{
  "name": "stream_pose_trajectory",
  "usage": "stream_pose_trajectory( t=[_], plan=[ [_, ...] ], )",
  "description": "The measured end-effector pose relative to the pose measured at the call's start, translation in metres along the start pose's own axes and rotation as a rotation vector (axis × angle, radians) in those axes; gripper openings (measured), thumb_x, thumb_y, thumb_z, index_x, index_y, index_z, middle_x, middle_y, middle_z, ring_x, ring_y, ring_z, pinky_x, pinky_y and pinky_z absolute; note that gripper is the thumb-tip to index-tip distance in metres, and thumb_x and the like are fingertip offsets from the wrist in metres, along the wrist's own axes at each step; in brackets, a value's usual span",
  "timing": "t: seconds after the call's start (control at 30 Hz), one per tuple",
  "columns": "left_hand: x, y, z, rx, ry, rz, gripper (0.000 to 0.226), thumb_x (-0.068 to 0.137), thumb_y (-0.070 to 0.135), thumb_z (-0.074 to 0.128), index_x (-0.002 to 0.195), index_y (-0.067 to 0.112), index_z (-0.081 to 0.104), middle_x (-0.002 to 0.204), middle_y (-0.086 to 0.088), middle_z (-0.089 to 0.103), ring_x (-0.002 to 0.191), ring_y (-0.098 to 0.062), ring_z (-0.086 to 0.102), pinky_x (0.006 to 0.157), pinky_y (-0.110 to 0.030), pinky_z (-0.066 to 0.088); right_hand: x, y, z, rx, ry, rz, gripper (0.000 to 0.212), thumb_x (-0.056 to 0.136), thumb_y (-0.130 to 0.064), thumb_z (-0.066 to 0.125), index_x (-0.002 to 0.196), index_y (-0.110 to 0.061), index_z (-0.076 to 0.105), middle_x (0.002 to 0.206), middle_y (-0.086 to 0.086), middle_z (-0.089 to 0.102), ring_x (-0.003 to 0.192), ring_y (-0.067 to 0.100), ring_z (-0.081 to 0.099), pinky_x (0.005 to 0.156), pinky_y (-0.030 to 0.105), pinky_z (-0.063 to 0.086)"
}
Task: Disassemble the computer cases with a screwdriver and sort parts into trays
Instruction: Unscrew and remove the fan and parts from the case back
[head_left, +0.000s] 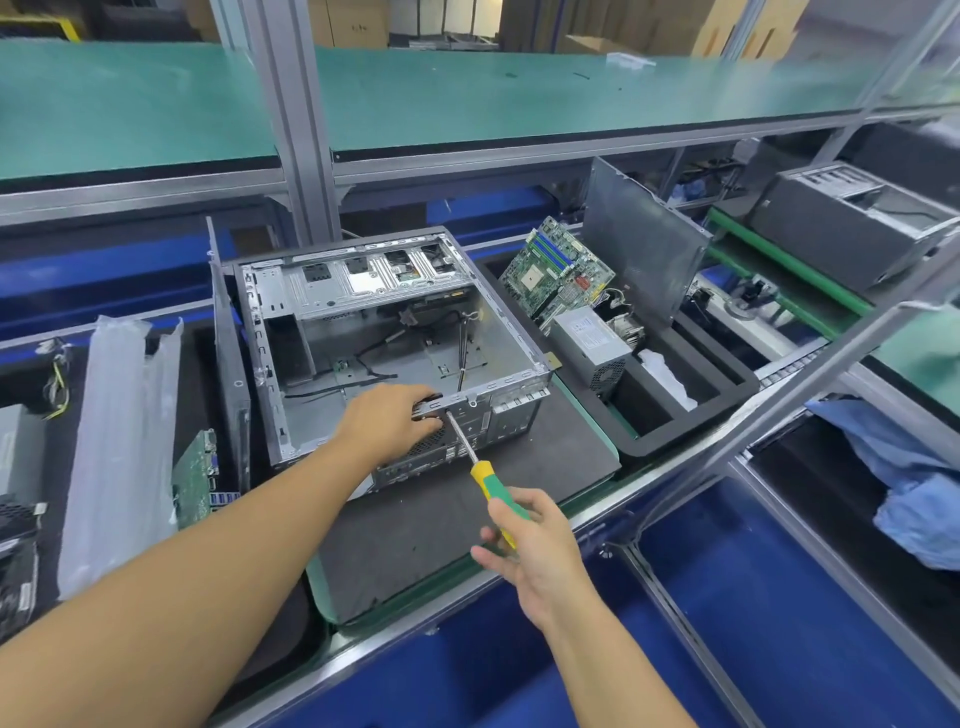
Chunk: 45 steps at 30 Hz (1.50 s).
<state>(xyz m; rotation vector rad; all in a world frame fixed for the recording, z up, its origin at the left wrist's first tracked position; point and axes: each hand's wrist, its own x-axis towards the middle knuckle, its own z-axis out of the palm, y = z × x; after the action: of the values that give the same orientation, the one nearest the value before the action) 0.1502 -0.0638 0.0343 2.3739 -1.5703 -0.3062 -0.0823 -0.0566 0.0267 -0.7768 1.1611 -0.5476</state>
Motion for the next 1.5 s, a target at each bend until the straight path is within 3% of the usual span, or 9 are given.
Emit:
stream_pose_trajectory(
  t=[0.17,0.3,0.47,0.6,0.83,1.07,1.2,1.3,1.5],
  plan=[
    [0.001,0.0,-0.001,0.004,-0.002,0.001,0.047,0.093,0.052,0.06,0.136,0.034,0.056,0.127,0.004,0.066,0.117,-0.025,0.058,0.084,-0.035,0.048,-0.005,-0.01,0.003,-0.071,-0.046,0.055,0.025,0.094,-0.027,0.07,0.108,-0.007,0.062,0.095,0.011,0.055,0.053,0.01,0.048,0.043,0.024,0.037],
    [0.0,0.001,-0.002,0.011,-0.013,0.002,0.046,0.093,0.052,0.059,0.136,0.034,0.056,0.127,0.003,0.066,0.118,-0.025,0.058,0.085,-0.035,0.048,-0.005,-0.017,-0.001,-0.049,-0.161,0.223,0.048,0.107,-0.038,0.043,0.105,0.004,0.065,0.078,0.014,0.066,0.054,0.014,0.047,0.047,0.025,0.038],
    [0.0,0.001,-0.003,0.011,-0.024,-0.004,0.047,0.094,0.051,0.059,0.137,0.033,0.055,0.128,0.001,0.066,0.119,-0.026,0.058,0.087,-0.036,0.049,-0.007,-0.013,0.004,-0.242,-0.101,0.002,0.021,0.097,-0.022,0.066,0.099,-0.002,0.06,0.088,0.01,0.063,0.065,0.017,0.062,0.066,0.037,0.062],
    [0.0,0.001,-0.004,0.002,-0.028,-0.006,0.048,0.093,0.052,0.06,0.137,0.033,0.055,0.128,0.002,0.066,0.118,-0.025,0.058,0.087,-0.035,0.049,-0.005,-0.009,0.009,-0.411,0.005,-0.164,0.028,0.089,-0.015,0.071,0.099,-0.009,0.046,0.088,0.006,0.055,0.055,0.013,0.051,0.047,0.024,0.047],
    [0.0,0.001,-0.004,0.002,-0.032,0.001,0.048,0.093,0.051,0.06,0.137,0.033,0.055,0.131,0.002,0.065,0.12,-0.025,0.058,0.089,-0.035,0.049,0.004,-0.022,-0.002,-0.182,-0.242,0.223,0.041,0.106,-0.034,0.045,0.103,0.001,0.065,0.08,0.013,0.067,0.056,0.015,0.051,0.047,0.026,0.038],
    [0.0,0.001,-0.003,0.0,-0.027,-0.002,0.047,0.093,0.052,0.059,0.137,0.035,0.055,0.13,0.003,0.066,0.119,-0.025,0.058,0.087,-0.036,0.048,0.009,-0.02,0.003,-0.513,-0.038,-0.125,0.026,0.089,-0.015,0.071,0.092,-0.014,0.045,0.087,0.006,0.054,0.065,0.016,0.055,0.054,0.027,0.055],
    [0.0,0.0,-0.002,-0.003,-0.025,-0.004,0.047,0.093,0.052,0.059,0.137,0.036,0.055,0.131,0.003,0.065,0.12,-0.025,0.059,0.088,-0.036,0.049,0.003,-0.037,0.005,-0.457,-0.189,0.108,0.031,0.095,-0.042,0.062,0.102,-0.013,0.056,0.088,0.007,0.057,0.051,0.012,0.045,0.039,0.022,0.028],
    [0.0,0.0,-0.003,0.002,-0.027,-0.001,0.047,0.093,0.052,0.059,0.137,0.036,0.055,0.13,0.004,0.066,0.118,-0.024,0.059,0.088,-0.035,0.05,0.003,-0.047,0.003,-0.358,-0.285,0.24,0.04,0.1,-0.035,0.042,0.102,-0.002,0.064,0.081,0.012,0.065,0.052,0.015,0.048,0.04,0.023,0.032],
    [0.0,0.001,-0.002,0.012,-0.019,-0.008,0.047,0.092,0.054,0.059,0.136,0.038,0.054,0.128,0.007,0.067,0.117,-0.022,0.061,0.087,-0.034,0.05,-0.001,-0.032,0.0,-0.568,-0.061,-0.216,0.014,0.091,-0.013,0.066,0.088,-0.014,0.053,0.083,0.003,0.051,0.061,0.013,0.037,0.054,0.025,0.032]
  ],
)
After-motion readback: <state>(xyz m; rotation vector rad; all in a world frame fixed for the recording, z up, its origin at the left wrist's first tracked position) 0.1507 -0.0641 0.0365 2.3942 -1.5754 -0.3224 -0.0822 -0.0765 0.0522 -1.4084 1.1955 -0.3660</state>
